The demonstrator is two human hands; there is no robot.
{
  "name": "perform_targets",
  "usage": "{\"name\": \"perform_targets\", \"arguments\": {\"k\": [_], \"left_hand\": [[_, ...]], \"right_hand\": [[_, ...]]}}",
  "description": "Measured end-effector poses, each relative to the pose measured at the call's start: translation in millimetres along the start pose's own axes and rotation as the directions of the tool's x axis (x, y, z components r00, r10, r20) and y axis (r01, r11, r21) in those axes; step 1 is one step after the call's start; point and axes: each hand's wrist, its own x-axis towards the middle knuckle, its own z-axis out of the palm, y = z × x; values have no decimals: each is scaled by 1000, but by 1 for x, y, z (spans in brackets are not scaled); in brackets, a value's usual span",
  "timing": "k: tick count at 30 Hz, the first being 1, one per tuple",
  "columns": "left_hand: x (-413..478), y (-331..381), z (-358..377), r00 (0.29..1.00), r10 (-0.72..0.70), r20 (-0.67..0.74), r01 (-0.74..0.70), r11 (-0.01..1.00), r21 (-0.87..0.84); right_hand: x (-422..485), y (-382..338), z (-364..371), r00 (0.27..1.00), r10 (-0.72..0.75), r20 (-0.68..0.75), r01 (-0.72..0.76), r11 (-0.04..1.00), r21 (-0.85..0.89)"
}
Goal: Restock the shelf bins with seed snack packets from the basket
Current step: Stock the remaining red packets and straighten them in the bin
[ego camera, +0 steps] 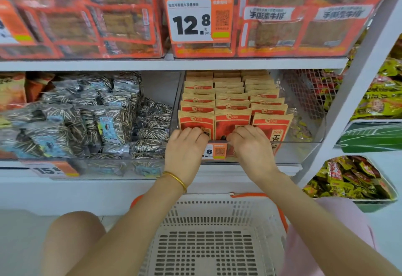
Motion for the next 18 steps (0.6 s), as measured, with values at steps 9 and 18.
{"name": "perform_targets", "arguments": {"k": [9, 18], "left_hand": [[-43, -7, -37, 976, -144, -164, 133, 988, -79], [-120, -103, -75, 929, -368, -41, 369, 929, 37]], "right_hand": [[15, -43, -28, 997, 23, -71, -16, 996, 88], [41, -163, -12, 988, -104, 116, 53, 924, 379]]}}
